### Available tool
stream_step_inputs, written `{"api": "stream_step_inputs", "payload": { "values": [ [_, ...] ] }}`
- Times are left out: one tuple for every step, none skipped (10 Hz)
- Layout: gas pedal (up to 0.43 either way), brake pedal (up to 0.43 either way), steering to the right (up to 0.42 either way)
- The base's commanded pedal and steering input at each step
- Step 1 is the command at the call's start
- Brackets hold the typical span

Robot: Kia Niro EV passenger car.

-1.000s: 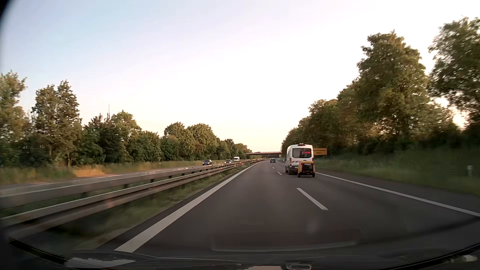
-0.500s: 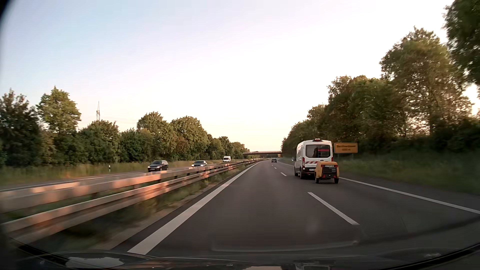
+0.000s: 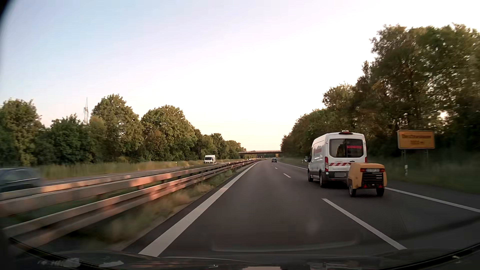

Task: Follow the waypoints while adhering to traffic rules and regulations

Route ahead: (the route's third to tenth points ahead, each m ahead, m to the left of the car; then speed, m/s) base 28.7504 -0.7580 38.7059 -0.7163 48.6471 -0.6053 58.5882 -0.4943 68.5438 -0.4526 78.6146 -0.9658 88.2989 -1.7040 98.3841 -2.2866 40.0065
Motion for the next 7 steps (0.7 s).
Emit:
{"api": "stream_step_inputs", "payload": {
  "values": [
    [0.37,0.018,0.005],
    [0.37,0.018,0.005],
    [0.37,0.018,0.003],
    [0.358,0.018,0.003],
    [0.339,0.018,0.003],
    [0.319,0.018,0.003],
    [0.287,0.018,0.003]
  ]
}}
